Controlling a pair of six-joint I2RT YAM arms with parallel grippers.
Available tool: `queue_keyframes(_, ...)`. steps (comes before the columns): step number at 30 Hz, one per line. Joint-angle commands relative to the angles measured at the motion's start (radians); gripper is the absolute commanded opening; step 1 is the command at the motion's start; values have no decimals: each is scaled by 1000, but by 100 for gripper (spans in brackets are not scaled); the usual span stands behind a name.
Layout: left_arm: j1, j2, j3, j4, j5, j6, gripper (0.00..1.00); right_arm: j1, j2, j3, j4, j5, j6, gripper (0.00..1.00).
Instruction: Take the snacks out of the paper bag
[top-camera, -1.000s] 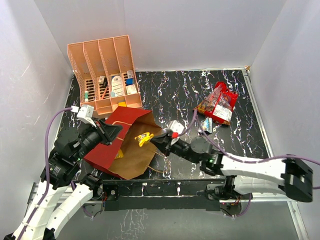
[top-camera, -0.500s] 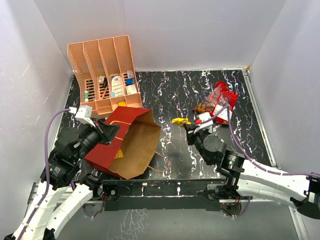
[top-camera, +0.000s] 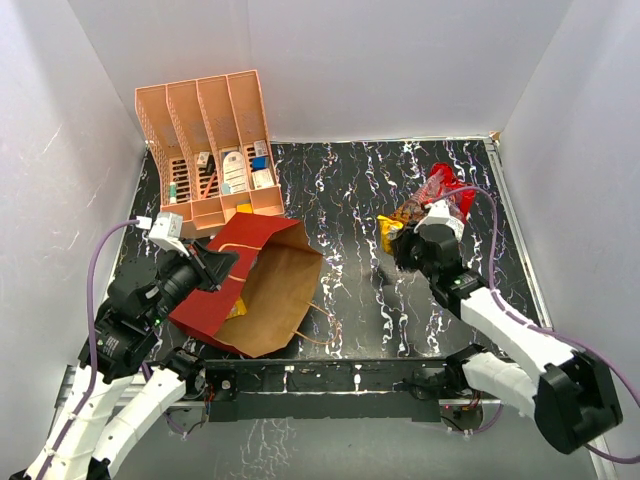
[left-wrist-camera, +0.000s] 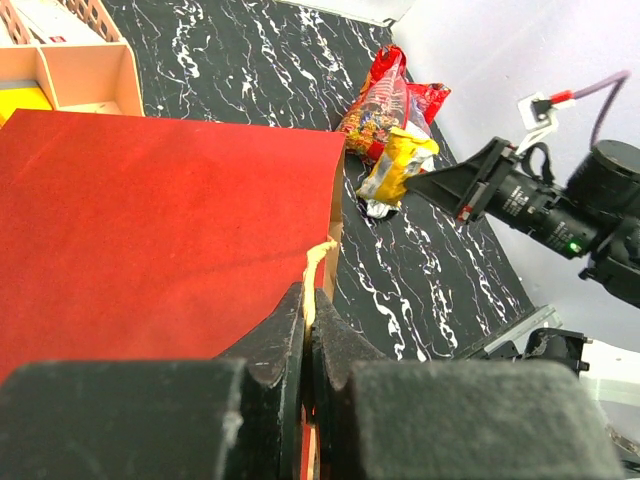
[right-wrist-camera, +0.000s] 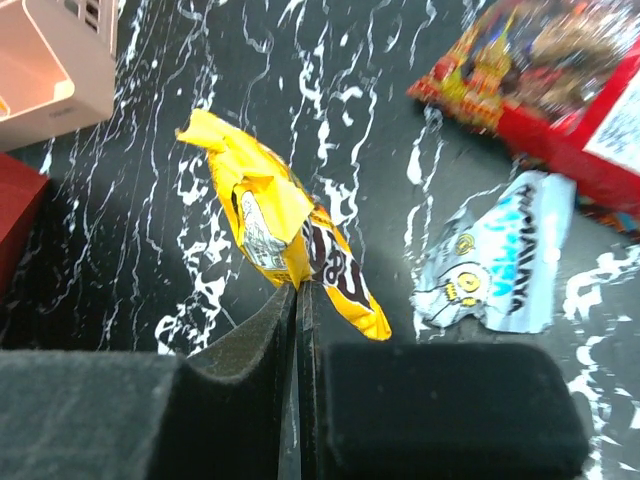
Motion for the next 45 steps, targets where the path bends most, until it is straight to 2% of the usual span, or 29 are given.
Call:
queue_keyframes(1, -2, -2, 32, 1, 11, 9, 0, -102, 94, -2, 129, -309, 118, 7)
queue_keyframes(8, -2, 23, 29, 39, 125, 21, 0, -243, 282, 14, 242, -543, 193, 7)
queue_keyframes(12, -2, 41, 34, 43, 168, 22, 0, -292, 350, 25, 276, -543, 203, 7)
queue_keyframes(13, -2, 44, 36, 41, 174, 22, 0, -306, 359, 28, 269, -528, 204, 10)
queue_keyframes(15, -2, 46, 39, 39, 188, 27, 0, -334, 360, 35, 240, -499, 185, 33)
queue_keyframes(17, -2, 44, 36, 39, 200, 32, 0, -340, 336, 49, 190, -466, 139, 49)
queue_keyframes(20, -2, 39, 31, 39, 210, 43, 0, -340, 264, 52, 155, -449, 77, 58)
queue_keyframes(24, -1, 16, 11, 61, 208, 53, 0, -312, 181, 24, 156, -482, 58, 60)
queue_keyframes(28, -2, 0, -1, 73, 178, 57, 0, -183, 137, -26, 231, -548, 28, 60)
queue_keyframes(32, -2, -11, 4, 61, 137, 60, 0, 32, 93, -59, 330, -550, -76, 60)
queue_keyframes(38, -2, -30, 8, 41, 105, 59, 0, 301, 21, -125, 605, -500, -218, 60)
queue_keyframes(41, -2, -31, 5, 42, 106, 55, 0, 444, 55, -116, 712, -445, -317, 60)
queue_keyframes(45, -2, -32, -1, 65, 110, 47, 0, 567, 203, -70, 844, -414, -436, 60)
